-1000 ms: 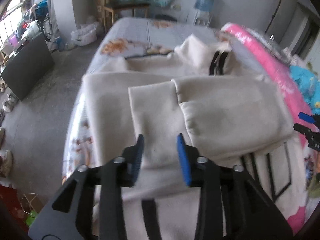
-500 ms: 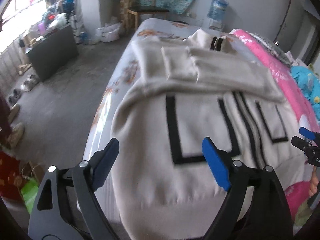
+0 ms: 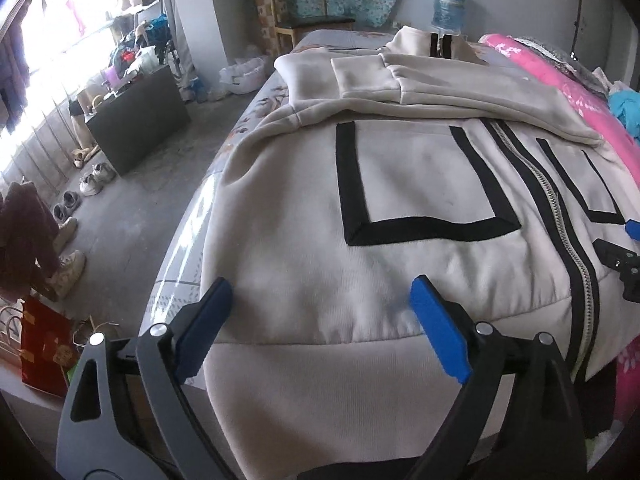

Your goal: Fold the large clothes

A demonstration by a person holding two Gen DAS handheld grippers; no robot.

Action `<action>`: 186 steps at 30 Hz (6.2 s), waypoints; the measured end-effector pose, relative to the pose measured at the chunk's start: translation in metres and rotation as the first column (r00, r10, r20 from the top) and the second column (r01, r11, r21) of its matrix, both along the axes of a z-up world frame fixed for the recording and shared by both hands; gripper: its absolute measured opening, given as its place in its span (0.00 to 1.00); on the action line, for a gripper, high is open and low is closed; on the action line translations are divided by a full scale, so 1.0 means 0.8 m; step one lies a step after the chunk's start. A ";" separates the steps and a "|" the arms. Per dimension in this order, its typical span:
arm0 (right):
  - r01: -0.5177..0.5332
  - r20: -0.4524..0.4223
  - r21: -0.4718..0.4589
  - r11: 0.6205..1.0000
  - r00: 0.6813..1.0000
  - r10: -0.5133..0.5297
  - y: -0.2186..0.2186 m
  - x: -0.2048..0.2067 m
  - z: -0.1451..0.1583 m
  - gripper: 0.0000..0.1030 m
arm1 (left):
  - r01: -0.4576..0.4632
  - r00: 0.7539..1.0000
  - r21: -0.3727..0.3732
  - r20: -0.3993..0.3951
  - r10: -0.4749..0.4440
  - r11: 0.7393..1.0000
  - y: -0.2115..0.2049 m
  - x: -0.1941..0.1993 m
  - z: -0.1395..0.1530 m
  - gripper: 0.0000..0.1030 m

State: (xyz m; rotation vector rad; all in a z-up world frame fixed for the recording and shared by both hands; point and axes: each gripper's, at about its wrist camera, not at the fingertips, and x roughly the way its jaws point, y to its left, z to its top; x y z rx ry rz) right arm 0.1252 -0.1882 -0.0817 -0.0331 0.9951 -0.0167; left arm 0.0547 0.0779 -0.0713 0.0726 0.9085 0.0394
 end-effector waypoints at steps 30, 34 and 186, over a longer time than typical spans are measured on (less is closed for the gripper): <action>0.021 -0.044 0.066 0.998 0.999 -0.019 -0.010 0.007 -0.003 0.94 | -0.062 0.998 -0.032 0.028 0.063 0.998 0.012 0.030 0.058 0.86; 0.007 -0.041 0.067 0.998 0.999 -0.004 -0.010 0.006 -0.004 0.94 | -0.106 0.994 -0.028 0.025 0.107 0.994 0.022 0.032 0.063 0.86; -0.217 -0.088 0.175 0.960 0.968 0.235 0.009 0.348 0.035 0.39 | 0.169 0.971 -0.281 -0.116 -0.208 0.945 -0.115 0.376 0.039 0.13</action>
